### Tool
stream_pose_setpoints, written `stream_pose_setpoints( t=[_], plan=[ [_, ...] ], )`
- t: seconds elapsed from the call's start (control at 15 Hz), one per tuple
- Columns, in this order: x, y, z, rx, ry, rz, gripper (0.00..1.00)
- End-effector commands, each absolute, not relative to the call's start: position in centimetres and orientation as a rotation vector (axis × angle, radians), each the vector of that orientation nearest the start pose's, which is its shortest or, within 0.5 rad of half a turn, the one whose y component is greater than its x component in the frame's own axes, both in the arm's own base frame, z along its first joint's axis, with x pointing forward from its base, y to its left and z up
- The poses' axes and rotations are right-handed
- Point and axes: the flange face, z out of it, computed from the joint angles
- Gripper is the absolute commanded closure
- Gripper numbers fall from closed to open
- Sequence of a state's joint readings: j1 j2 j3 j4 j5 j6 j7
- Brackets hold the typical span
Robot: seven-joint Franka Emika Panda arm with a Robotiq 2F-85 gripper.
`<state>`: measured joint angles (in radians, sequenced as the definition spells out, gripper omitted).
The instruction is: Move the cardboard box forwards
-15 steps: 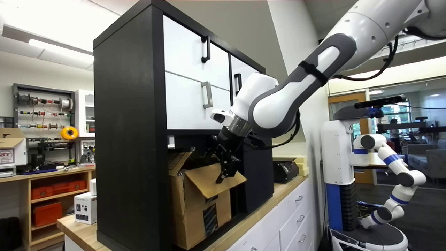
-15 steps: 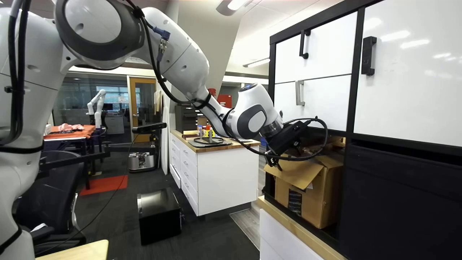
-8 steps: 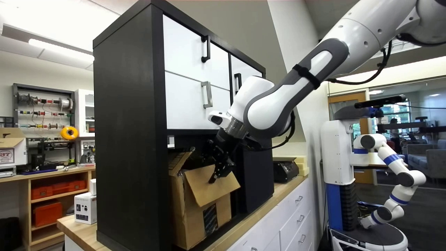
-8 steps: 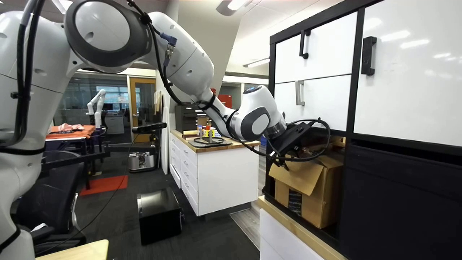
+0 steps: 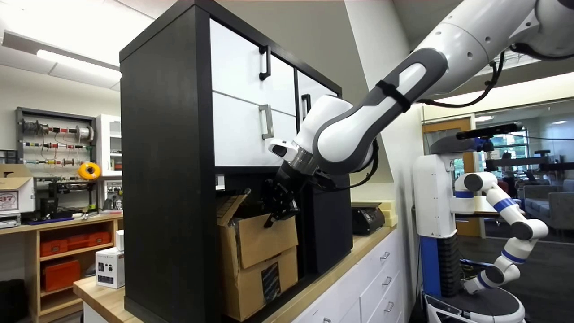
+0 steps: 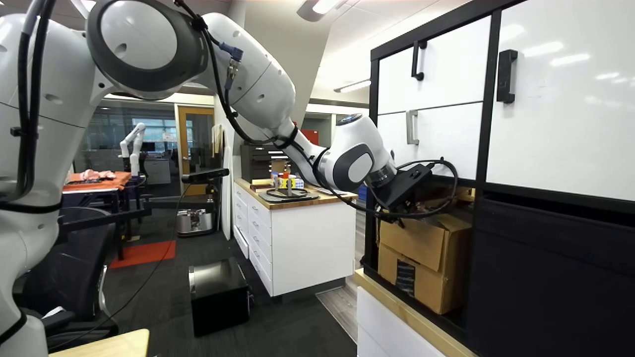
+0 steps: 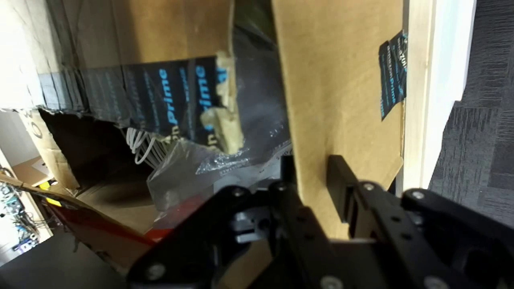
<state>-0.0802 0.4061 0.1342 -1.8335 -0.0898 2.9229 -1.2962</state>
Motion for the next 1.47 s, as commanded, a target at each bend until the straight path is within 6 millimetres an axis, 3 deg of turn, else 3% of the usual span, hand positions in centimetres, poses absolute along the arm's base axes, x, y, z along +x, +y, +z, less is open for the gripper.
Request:
stream_pose_setpoints(
  t=[0.0, 0.73, 1.4],
  plan=[
    [67.9, 2.3, 39.3, -2.587, -2.203, -0.995, 0.96],
    [63.9, 2.1, 38.7, -2.592, -2.210, -1.040, 0.95],
    [61.4, 2.2, 38.8, -2.595, -2.221, -1.098, 0.95]
  ],
)
